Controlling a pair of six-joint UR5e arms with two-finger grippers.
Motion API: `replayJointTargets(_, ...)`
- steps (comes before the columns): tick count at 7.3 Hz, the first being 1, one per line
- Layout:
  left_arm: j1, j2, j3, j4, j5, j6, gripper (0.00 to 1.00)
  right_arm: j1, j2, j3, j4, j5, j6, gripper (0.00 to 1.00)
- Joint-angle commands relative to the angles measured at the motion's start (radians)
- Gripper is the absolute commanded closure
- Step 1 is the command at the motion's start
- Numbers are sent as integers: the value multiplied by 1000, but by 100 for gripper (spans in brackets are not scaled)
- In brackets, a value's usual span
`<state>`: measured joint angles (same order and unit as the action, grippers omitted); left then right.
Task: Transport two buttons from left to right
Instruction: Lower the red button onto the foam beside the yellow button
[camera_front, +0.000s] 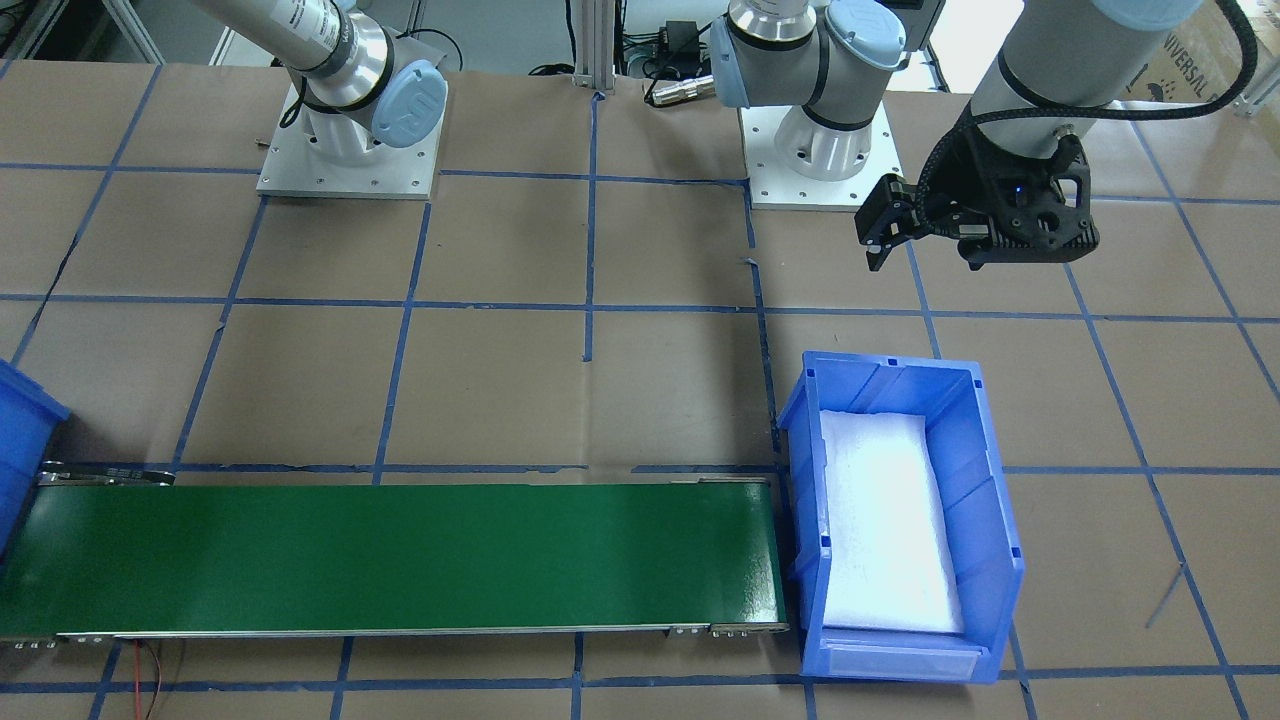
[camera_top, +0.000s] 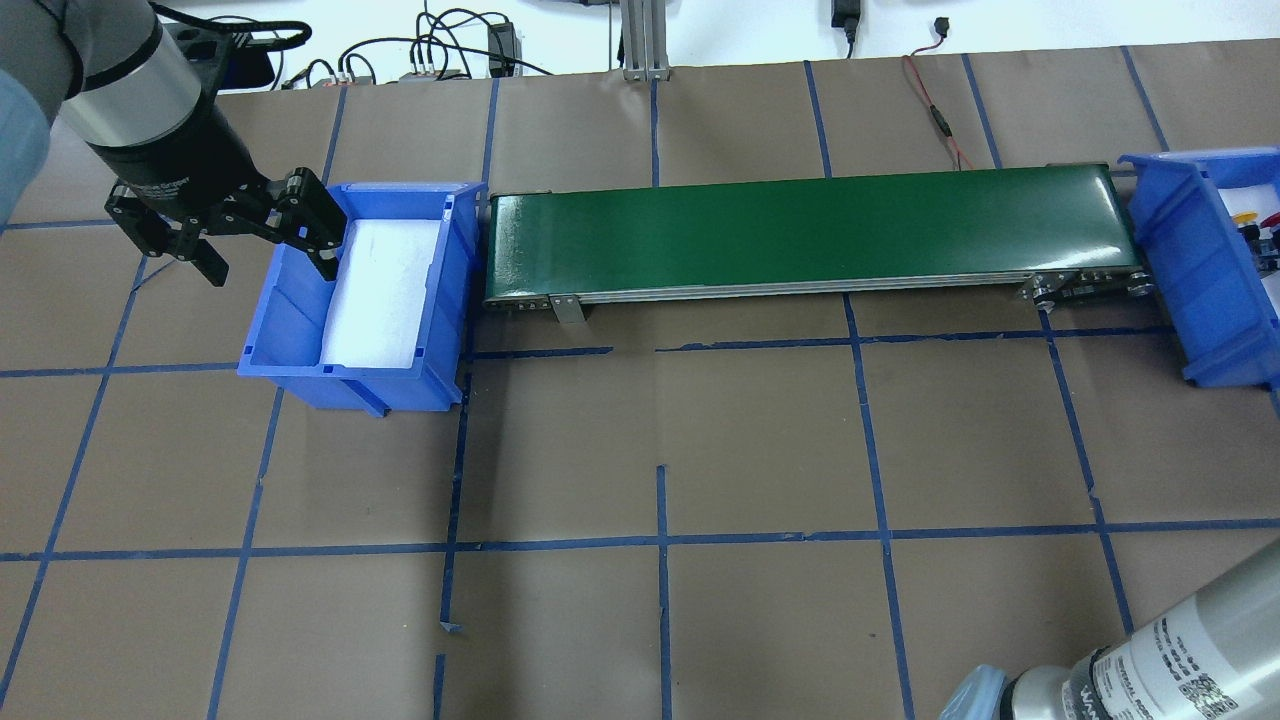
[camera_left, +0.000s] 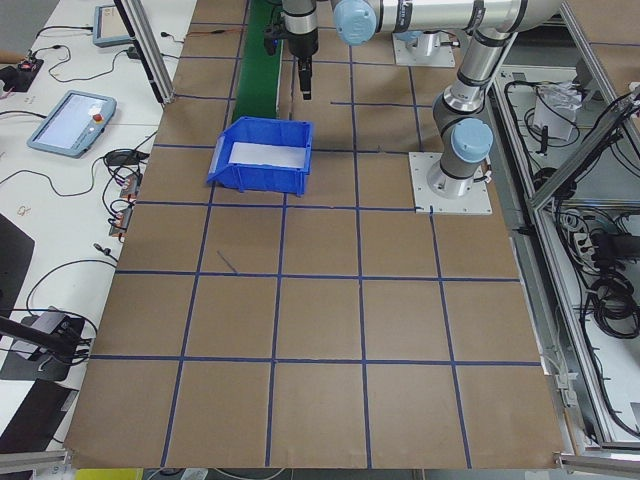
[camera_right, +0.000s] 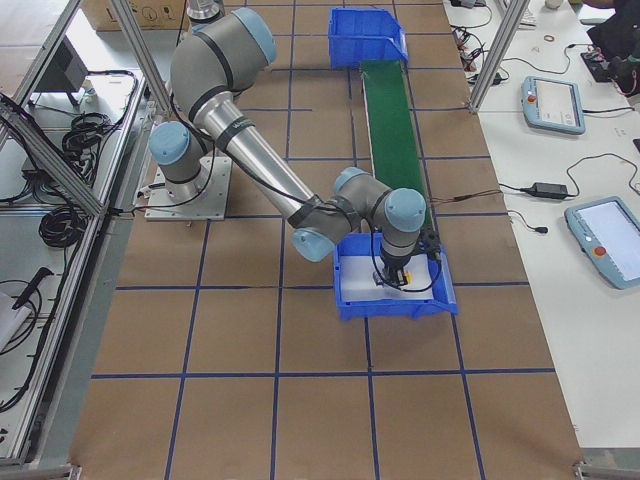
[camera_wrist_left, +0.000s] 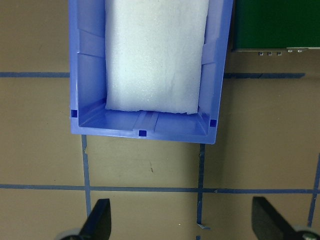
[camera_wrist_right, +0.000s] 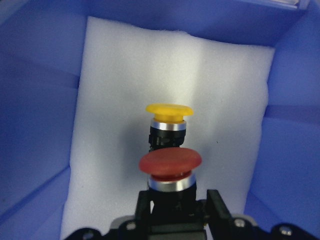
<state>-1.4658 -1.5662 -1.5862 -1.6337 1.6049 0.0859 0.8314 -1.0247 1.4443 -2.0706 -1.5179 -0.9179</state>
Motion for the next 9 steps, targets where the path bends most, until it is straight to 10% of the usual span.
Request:
replayJointTargets(1, 1, 0, 0, 0, -2, 0, 0, 0, 0, 2, -3, 10, 14, 92)
replayJointTargets(9, -1, 0, -1, 0, 0, 0, 0, 0, 15, 7, -31, 67, 2, 92)
